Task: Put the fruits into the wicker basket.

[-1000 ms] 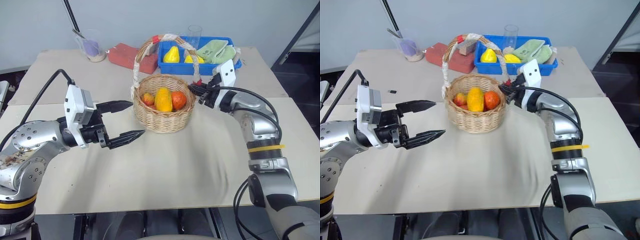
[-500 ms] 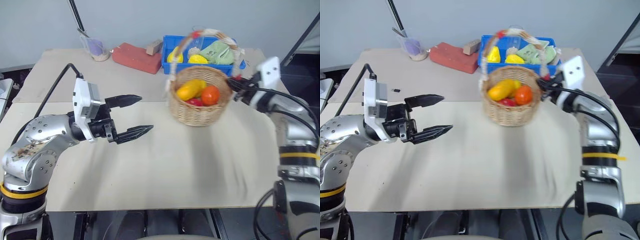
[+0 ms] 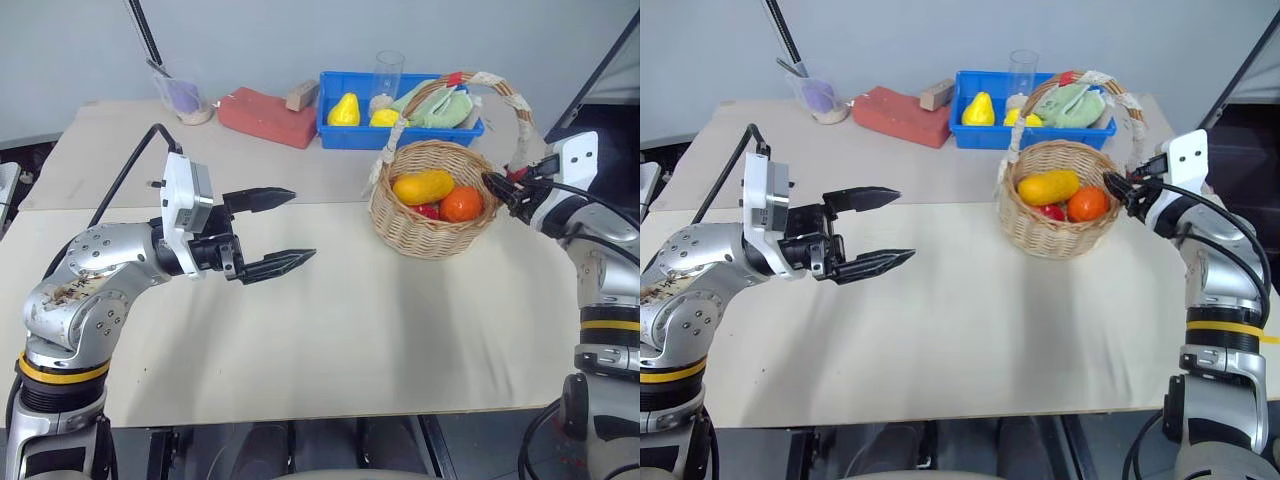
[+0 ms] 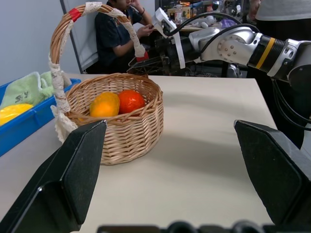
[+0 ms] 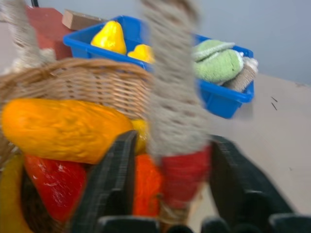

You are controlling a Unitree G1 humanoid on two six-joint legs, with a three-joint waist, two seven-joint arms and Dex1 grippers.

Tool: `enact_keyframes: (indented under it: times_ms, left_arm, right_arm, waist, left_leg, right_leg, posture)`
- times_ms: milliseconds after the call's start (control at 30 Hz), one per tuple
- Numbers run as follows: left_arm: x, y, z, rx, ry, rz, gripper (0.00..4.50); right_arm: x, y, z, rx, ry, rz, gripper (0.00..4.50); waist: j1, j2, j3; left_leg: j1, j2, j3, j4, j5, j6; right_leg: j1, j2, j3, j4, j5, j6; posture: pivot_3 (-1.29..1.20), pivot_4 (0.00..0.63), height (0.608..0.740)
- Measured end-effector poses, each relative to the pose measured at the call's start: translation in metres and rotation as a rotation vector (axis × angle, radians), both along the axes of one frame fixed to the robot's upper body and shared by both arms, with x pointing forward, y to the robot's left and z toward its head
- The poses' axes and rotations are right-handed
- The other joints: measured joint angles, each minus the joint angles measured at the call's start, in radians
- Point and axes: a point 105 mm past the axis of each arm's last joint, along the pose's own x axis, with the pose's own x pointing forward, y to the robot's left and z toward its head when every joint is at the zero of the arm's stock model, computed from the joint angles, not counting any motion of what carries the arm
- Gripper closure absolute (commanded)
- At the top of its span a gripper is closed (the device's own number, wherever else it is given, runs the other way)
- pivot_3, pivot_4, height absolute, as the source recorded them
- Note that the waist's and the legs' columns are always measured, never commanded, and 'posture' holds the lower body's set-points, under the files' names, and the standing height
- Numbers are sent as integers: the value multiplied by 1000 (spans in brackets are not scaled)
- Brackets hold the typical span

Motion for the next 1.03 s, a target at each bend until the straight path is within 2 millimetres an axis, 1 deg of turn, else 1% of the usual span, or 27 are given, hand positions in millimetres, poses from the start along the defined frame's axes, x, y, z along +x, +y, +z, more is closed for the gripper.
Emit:
enact_keyframes:
  times_ms: [33, 100, 200, 300, 367, 400, 467, 533, 600, 667, 800, 1033]
  left_arm:
    - [0, 1, -1, 4, -3, 6, 0]
    - [3, 7, -7, 28, 5, 53, 0]
    - [11, 28, -23, 75, 32, 182, 0]
    - [14, 60, -42, 164, 75, 336, 0]
    - [12, 80, -54, 240, 98, 432, 0]
    - [9, 93, -61, 278, 115, 484, 0]
    - [-2, 122, -78, 350, 164, 588, 0]
    - [-12, 146, -92, 419, 204, 657, 0]
    - [-17, 165, -96, 467, 226, 713, 0]
    - [-20, 174, -92, 472, 217, 739, 0]
    - [-25, 184, -87, 474, 220, 757, 0]
    - [-24, 184, -84, 466, 217, 753, 0]
  right_arm:
    - [-3, -2, 0, -11, 3, -1, 761]
    - [-13, -7, -1, -26, 25, 7, 761]
    - [-29, -17, -4, -43, 65, 18, 761]
    - [-46, -27, -3, -70, 103, 40, 761]
    - [-57, -32, -1, -123, 129, 64, 761]
    - [-63, -33, -3, -159, 158, 87, 761]
    - [-76, -34, -13, -216, 237, 141, 761]
    - [-85, -29, -23, -243, 301, 211, 761]
    - [-91, -20, -30, -266, 344, 283, 761]
    - [-94, -14, -32, -289, 372, 335, 761]
    - [-98, -9, -33, -328, 406, 394, 761]
    - [-95, -4, -30, -338, 408, 424, 761]
  waist:
    - [2, 0, 0]
    - [5, 0, 0]
    - [2, 0, 0]
    - [-2, 0, 0]
    - [-2, 0, 0]
    - [-3, 0, 0]
    - [-4, 0, 0]
    - [-4, 0, 0]
    - [-3, 0, 0]
    - [4, 0, 0]
    - [15, 0, 0]
    - [14, 0, 0]
  left_leg:
    - [0, 0, 0, 0, 0, 0]
    - [0, 0, 0, 0, -1, 1]
    - [0, 0, 0, 0, -1, 1]
    - [1, 1, 0, -1, -1, 1]
    - [2, 1, 1, -1, -1, 2]
    - [2, 2, 1, -1, -1, 2]
    - [3, 3, 1, -2, -2, 3]
    - [2, 3, 2, -2, -2, 3]
    - [3, 3, 2, -2, -2, 3]
    - [3, 2, 2, -2, -2, 3]
    - [3, 2, 2, -2, -2, 3]
    - [3, 3, 2, -2, -2, 3]
  right_leg:
    - [0, 0, 0, 0, 0, 0]
    - [0, 0, 0, 0, 0, 0]
    - [0, 0, 0, 0, 0, 0]
    - [0, 0, 1, -3, 0, 0]
    - [0, 0, 1, -4, 0, 0]
    - [0, 0, 1, -5, 0, 0]
    - [1, 0, 2, -5, 0, 0]
    - [0, 0, 2, -6, 0, 0]
    - [0, 0, 2, -6, 0, 0]
    - [1, -2, 2, -6, 0, 0]
    - [1, -2, 1, -6, 0, 0]
    - [1, -2, 1, -6, 0, 0]
  posture:
    - [0, 150, 740]
    - [0, 150, 740]
    - [0, 150, 740]
    - [0, 150, 740]
    - [0, 150, 740]
    - [0, 150, 740]
    - [0, 150, 740]
    - [0, 150, 740]
    - [0, 150, 740]
    - [0, 150, 740]
    - [0, 150, 740]
    - [0, 150, 740]
